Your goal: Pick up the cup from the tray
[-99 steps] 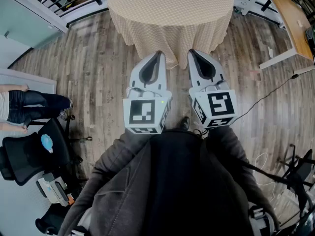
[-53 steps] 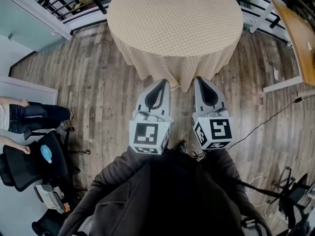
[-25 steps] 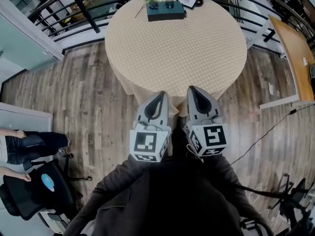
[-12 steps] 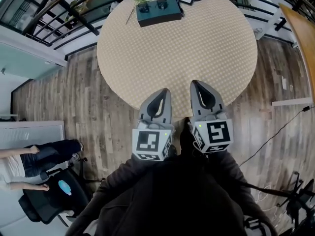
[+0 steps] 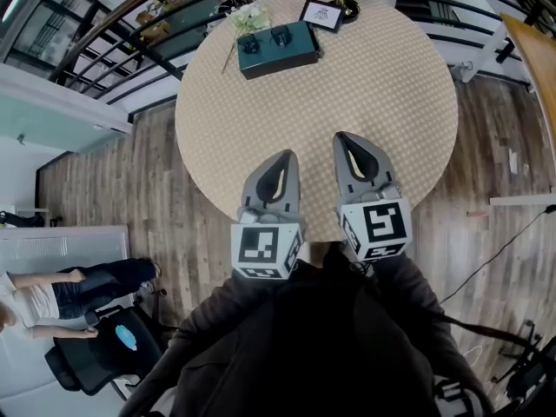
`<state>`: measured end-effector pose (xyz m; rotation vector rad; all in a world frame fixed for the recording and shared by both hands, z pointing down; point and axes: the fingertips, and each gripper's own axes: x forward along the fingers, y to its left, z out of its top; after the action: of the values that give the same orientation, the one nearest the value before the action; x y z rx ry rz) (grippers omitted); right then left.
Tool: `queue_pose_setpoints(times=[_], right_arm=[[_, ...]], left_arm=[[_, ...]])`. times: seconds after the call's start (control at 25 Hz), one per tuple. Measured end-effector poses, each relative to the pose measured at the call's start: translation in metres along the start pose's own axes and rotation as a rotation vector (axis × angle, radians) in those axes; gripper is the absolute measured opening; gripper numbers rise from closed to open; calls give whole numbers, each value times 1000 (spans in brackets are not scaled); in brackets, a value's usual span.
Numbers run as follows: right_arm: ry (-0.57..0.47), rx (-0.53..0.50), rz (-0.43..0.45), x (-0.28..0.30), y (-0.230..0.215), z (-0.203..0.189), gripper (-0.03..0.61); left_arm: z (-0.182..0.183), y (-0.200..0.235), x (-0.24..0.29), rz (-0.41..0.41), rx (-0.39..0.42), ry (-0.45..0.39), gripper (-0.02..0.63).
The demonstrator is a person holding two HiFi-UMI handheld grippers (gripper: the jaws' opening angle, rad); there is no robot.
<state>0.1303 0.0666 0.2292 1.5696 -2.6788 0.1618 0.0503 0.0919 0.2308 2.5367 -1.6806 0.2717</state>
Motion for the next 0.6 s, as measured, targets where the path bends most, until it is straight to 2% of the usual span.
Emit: queue_pose_setpoints(times=[0.32, 0.6], right_arm=[[-50, -39, 54, 30, -15, 36, 9], [-34, -48, 74, 59, -11, 35, 9]], left_arm=[[38, 29, 13, 85, 23, -55, 5], [36, 56, 24, 113, 7, -57, 5]])
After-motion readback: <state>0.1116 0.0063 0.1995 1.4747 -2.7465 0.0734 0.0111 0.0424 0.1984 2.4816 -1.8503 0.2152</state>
